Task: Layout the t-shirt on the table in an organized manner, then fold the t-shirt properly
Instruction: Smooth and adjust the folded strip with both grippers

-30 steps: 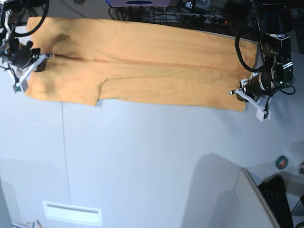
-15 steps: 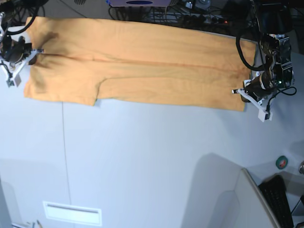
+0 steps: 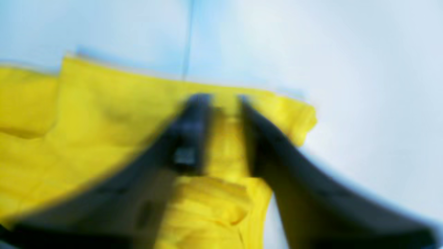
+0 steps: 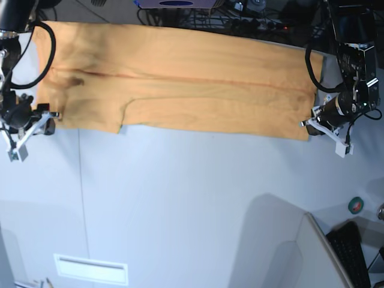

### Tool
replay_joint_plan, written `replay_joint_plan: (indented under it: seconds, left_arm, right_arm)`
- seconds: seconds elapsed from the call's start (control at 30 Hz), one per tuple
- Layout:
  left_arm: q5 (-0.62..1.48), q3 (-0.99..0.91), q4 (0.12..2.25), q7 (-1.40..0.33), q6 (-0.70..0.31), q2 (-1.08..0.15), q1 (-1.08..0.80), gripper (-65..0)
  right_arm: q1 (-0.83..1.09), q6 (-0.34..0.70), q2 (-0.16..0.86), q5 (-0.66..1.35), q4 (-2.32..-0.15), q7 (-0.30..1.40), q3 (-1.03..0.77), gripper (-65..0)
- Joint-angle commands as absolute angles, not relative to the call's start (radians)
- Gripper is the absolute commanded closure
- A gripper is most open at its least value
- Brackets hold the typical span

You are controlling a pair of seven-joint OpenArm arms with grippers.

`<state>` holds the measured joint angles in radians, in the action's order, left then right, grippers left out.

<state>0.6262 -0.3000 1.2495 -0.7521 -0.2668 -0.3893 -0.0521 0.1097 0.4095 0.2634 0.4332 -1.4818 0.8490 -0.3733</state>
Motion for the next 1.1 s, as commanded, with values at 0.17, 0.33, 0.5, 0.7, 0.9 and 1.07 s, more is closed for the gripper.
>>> replay_joint_plan:
  seconds: [0.17, 0.33, 0.5, 0.7, 0.9, 1.07]
  left_arm:
    - [0.633, -0.306, 1.264, -0.739, -0.272, -0.415, -0.044, 0.0]
    - [0.636, -0.306, 1.267, -0.739, -0.272, -0.410, -0.044, 0.0]
    - [0.638, -0.305, 1.268, -0.737, -0.272, -0.407, -0.058, 0.0]
    - [0.633, -0.297, 1.267, -0.734, -0.272, -0.407, -0.059, 0.0]
    - [0.631, -0.295, 1.262, -0.736, -0.272, -0.406, -0.048, 0.0]
    - [0.631, -0.297, 1.259, -0.734, -0.272, -0.412, -0.054, 0.0]
  right_arm:
    - [0.022, 0.414, 0.309, 0.441, -1.359, 0.782, -0.378, -44.6]
    - [-0.002, 0.417, 0.328, 0.443, -1.300, 0.759, -0.377, -39.6]
    - [0.148, 0.417, 0.318, 0.443, -1.521, 0.762, -0.377, -27.8]
    - [0.205, 0.417, 0.265, 0.441, -1.491, 0.762, -0.343, -7.4]
    - [0.200, 0.417, 0.282, 0.441, -1.442, 0.760, -0.145, 0.0]
    - [0.236, 0.417, 0.280, 0.441, -1.448, 0.762, -0.054, 0.0]
